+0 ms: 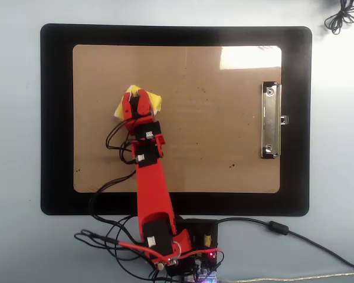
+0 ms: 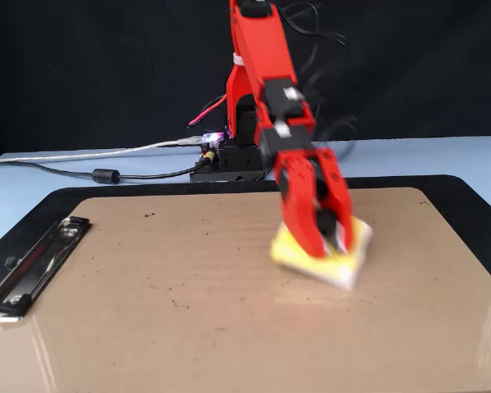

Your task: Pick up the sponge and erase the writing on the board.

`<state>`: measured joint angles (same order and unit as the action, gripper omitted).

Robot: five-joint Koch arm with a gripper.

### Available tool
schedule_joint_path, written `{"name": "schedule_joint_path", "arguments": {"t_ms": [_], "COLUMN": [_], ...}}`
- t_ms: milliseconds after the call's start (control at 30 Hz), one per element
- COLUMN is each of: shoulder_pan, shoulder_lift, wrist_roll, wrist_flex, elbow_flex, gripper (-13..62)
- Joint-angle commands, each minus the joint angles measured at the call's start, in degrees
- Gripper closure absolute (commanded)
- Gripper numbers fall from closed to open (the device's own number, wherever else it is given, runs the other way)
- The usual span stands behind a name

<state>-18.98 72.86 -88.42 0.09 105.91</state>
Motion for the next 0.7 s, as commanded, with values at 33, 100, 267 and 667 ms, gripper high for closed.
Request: {"name": "schedule_joint_path", "arguments": {"t_ms": [33,100,267,667], "shoulder_pan": [-0.4,-0.6,-2.5,-33.4], "shoulder_lift": [-5.4,-1.4,24.7,29.2], "wrist_roll": [-1.4,-1.4,-1.2,-8.4], "wrist_flex": [1.6,2.5,17.3,24.9], "elbow_flex": [-6.5,-2.9,3.9,4.1], "gripper": [57.4,57.4,57.4,57.4]}}
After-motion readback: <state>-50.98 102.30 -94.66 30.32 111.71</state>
